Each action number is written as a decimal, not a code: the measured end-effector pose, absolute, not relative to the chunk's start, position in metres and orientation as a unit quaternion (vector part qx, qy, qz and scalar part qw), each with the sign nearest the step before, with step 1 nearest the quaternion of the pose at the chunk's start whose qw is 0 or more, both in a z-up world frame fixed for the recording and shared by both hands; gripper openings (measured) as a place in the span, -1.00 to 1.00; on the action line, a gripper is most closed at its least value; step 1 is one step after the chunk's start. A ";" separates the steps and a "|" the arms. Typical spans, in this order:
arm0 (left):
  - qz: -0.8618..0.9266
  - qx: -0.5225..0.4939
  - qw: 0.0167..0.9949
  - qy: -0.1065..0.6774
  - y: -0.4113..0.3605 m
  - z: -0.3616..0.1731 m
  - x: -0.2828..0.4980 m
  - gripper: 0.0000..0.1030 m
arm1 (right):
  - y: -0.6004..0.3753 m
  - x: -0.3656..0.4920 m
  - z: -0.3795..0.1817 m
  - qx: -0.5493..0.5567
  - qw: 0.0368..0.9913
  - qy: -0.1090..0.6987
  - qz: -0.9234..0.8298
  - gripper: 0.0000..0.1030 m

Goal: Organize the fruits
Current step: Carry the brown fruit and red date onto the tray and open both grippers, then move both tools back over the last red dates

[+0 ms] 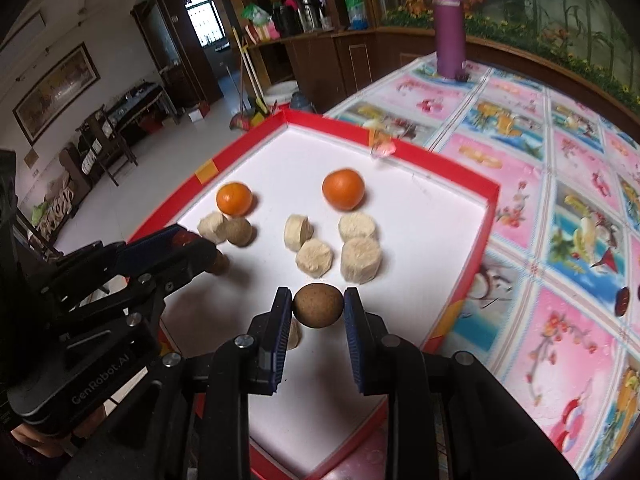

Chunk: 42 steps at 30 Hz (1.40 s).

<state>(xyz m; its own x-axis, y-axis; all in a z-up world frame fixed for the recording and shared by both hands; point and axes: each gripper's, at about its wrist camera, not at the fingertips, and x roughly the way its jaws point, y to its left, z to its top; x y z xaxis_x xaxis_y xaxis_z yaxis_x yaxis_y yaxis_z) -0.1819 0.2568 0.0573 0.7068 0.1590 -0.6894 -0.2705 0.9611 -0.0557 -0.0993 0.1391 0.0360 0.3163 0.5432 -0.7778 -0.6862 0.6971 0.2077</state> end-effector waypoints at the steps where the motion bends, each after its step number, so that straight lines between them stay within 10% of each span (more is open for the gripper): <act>1: 0.117 -0.075 0.920 0.368 0.258 0.056 -0.180 -0.41 | 0.140 -0.099 0.034 -0.080 0.807 0.447 0.379 -0.51; 19: 0.153 -0.046 0.903 0.398 0.265 0.039 -0.162 -0.40 | 0.153 -0.087 0.021 -0.083 0.791 0.476 0.376 -0.49; 26: 0.167 -0.062 0.900 0.398 0.274 0.042 -0.163 0.14 | 0.137 -0.082 0.033 -0.042 0.785 0.473 0.398 -0.23; 42: 0.130 -0.030 0.920 0.368 0.215 0.080 -0.148 0.48 | 0.010 -0.038 0.061 0.043 0.841 0.433 0.322 -0.15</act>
<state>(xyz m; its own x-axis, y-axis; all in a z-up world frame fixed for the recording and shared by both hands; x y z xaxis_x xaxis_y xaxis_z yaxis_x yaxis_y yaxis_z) -0.1482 0.2150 0.0796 0.6958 0.2162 -0.6849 -0.2609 0.9646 0.0395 -0.0378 0.0099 0.0605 0.4169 0.5786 -0.7011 -0.5042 0.7889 0.3513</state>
